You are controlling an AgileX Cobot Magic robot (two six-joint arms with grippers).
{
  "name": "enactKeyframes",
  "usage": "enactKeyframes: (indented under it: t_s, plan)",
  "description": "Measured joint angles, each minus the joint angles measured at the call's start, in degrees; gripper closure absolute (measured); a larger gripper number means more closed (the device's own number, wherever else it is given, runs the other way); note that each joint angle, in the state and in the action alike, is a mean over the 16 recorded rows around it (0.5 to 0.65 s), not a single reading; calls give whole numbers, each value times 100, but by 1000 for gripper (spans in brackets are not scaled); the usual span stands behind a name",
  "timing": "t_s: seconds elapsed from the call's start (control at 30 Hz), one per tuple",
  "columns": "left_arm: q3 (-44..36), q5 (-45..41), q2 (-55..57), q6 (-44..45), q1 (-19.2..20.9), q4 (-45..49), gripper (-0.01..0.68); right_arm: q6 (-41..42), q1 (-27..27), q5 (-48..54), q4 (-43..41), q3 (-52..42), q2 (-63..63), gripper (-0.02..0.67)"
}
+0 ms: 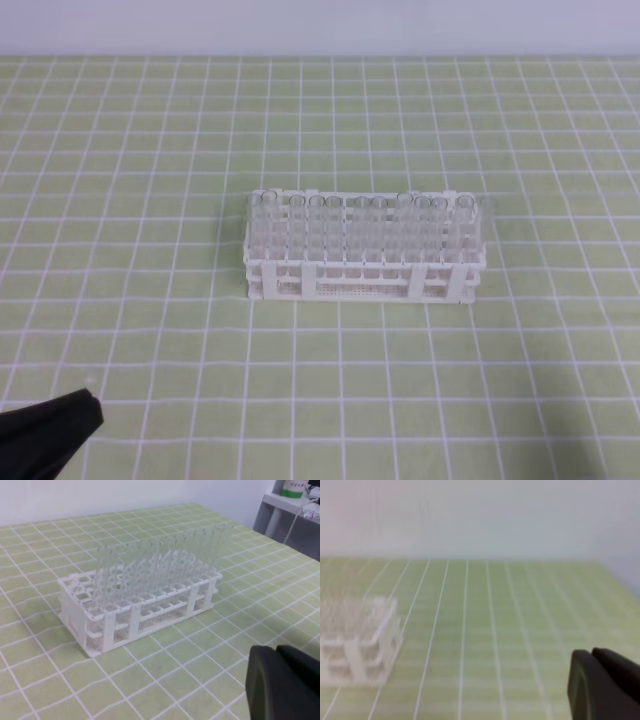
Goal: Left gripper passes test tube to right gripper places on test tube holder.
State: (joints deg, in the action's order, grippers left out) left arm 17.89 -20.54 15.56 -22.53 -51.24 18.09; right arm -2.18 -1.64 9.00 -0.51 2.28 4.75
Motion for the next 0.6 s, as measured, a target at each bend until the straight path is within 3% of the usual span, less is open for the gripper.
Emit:
enactKeyframes:
  t_s: [0.33,0.6]
  plan:
    - [0,-11,-6,0,-1,-3,675,556,0,663,765,-216,-398,664]
    - [0,-14,-1,0,0,-3,675,442,0,785,750,-233,-524,664]
